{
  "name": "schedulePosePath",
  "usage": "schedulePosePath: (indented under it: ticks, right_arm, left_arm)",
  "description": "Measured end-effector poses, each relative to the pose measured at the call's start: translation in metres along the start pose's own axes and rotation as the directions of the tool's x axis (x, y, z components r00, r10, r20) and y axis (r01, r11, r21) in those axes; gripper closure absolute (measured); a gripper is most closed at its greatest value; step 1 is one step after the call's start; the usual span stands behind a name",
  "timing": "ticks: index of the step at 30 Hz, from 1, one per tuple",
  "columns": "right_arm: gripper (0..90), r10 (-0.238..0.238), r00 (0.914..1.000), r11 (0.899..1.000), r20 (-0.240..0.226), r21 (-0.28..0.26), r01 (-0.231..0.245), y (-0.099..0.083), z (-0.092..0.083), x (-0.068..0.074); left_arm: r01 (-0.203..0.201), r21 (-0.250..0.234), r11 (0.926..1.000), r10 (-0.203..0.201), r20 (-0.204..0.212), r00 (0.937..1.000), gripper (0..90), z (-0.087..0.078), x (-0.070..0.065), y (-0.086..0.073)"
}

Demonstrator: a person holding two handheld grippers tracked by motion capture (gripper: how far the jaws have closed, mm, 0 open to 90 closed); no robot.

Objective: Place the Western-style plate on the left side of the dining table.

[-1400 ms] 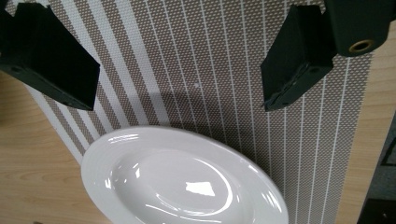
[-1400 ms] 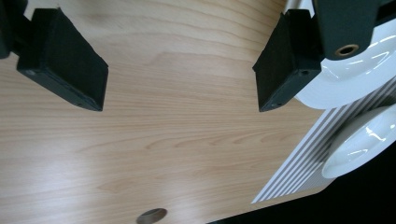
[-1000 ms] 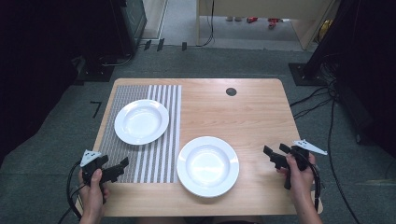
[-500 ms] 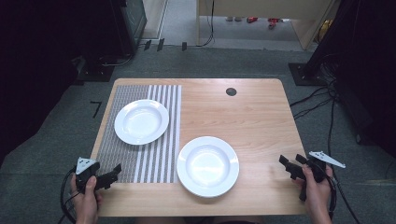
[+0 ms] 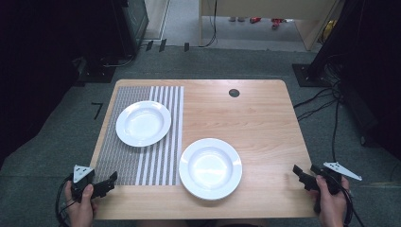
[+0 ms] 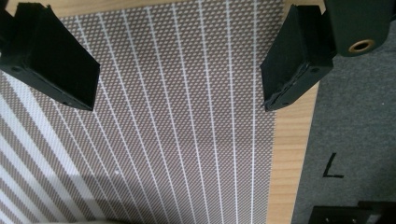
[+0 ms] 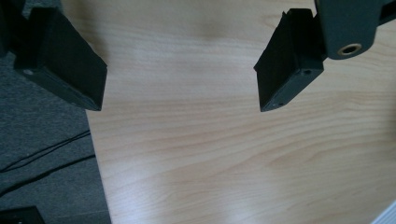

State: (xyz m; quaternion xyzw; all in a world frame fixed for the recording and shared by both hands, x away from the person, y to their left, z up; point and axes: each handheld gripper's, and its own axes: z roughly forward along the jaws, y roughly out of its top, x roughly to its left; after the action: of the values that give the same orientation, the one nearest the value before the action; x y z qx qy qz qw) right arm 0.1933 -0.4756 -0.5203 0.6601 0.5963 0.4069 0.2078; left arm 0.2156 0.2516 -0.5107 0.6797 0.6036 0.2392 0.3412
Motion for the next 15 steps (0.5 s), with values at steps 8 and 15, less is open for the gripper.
schedulePosePath:
  ticks: [8, 15]
  right_arm:
    - [15.5, -0.028, 0.9994, 0.999, 0.021, 0.033, 0.027, -0.008, -0.003, -0.001]
    - [15.1, -0.106, 0.9911, 0.993, 0.079, 0.061, 0.102, -0.010, -0.001, 0.008]
  left_arm:
    - [0.004, 0.018, 0.9998, -0.004, 0.007, 1.0000, 12.0, -0.002, 0.004, -0.007]
    - [-0.054, 0.028, 0.9981, 0.055, -0.021, 0.9983, 10.7, 0.000, -0.001, -0.009]
